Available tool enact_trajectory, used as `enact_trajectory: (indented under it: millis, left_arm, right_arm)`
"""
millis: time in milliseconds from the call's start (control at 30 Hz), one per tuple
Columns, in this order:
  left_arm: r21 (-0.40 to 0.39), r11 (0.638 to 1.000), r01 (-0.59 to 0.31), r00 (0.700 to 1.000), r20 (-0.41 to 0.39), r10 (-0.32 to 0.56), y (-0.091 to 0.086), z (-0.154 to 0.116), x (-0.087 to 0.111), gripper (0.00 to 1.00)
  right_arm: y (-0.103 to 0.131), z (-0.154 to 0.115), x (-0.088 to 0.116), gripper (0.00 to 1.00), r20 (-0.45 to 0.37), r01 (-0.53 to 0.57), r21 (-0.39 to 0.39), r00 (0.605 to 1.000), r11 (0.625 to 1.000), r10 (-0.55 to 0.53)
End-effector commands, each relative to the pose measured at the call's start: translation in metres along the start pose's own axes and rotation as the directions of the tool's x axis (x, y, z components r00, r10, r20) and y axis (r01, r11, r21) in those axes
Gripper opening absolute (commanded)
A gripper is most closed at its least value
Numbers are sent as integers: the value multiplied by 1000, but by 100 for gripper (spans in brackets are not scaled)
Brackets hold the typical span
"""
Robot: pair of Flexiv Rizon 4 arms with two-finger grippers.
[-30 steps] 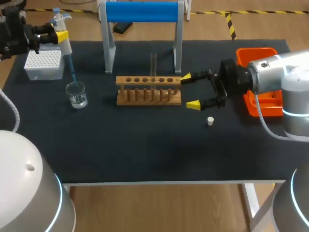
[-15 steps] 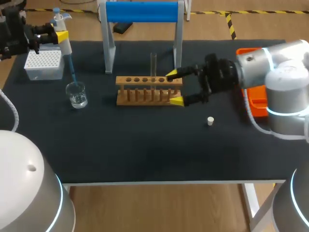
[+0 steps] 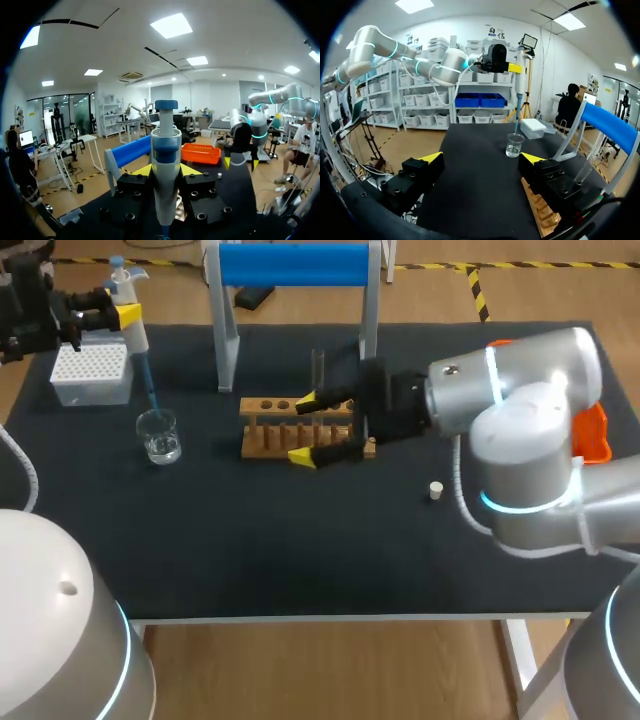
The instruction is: Invert the test tube, pick up the pipette, mount the tip to pipette, aspirate from beaker and dispense into the tube, eject the tip, return the pipette, and cap with the stopper.
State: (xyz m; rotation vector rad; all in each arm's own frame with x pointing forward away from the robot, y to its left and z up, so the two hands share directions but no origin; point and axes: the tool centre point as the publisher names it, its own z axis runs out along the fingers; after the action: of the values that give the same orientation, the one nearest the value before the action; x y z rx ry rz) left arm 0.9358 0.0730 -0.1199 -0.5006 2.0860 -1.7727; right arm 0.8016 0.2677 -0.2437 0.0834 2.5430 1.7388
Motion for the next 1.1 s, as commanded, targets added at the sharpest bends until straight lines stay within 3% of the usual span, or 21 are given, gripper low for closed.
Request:
enact_trajectory:
  millis: [33, 533, 1100]
  left_arm:
    - [3, 1000, -2, 1000, 5, 2, 0, 1, 1, 0]
    - [3, 1000, -2, 1000, 5, 2, 0, 1, 1, 0]
    - [3, 1000, -2, 1000, 5, 2, 0, 1, 1, 0]
  right_arm:
    - [-6, 44, -2, 100, 56, -5, 34, 998, 999, 3]
    - [-31, 90, -16, 100, 131, -47, 90, 991, 995, 35]
    - [-46, 116, -27, 100, 151, -77, 102, 987, 992, 61]
